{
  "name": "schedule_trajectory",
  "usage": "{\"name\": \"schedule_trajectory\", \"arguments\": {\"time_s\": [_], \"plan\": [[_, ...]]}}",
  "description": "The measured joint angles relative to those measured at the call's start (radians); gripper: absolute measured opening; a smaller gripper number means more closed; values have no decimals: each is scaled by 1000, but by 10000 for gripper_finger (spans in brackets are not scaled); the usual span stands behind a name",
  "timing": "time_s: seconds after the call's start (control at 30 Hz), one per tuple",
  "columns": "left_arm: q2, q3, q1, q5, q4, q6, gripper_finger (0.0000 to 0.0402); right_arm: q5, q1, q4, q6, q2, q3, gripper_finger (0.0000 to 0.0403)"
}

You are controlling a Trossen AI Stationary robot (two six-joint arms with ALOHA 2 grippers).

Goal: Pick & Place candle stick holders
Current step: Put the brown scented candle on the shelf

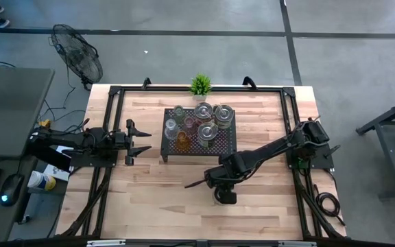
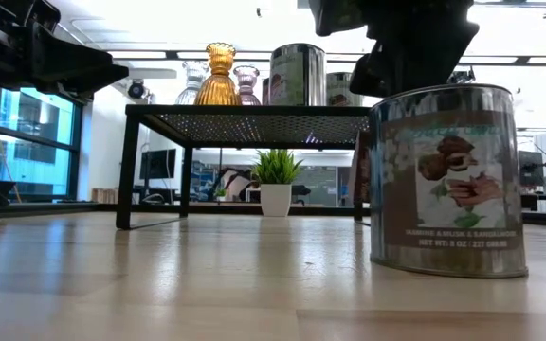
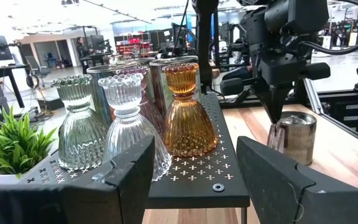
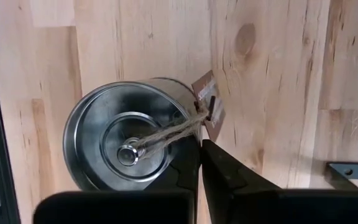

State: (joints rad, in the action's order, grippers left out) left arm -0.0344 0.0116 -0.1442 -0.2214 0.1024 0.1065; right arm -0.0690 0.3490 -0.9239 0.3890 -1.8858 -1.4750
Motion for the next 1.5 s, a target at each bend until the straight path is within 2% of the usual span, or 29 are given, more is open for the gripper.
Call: {"name": "schedule_trajectory", "arguments": {"time_s": [0.1, 0.53, 0.87, 1.27, 1.5], "plan": [[0, 0, 0, 0, 0, 0, 222, -31, 1, 0, 18, 0, -1, 1], [0, 0, 0, 0, 0, 0, 222, -53, 12, -90, 30, -6, -96, 0], [0, 0, 0, 0, 0, 0, 222, -52, 24, -228, 40, -3, -247, 0], [0, 0, 0, 0, 0, 0, 222, 21, 23, -462, 47, 0, -480, 0], [0, 0, 0, 0, 0, 0, 222, 81, -16, -570, 25, 0, -564, 0]]}}
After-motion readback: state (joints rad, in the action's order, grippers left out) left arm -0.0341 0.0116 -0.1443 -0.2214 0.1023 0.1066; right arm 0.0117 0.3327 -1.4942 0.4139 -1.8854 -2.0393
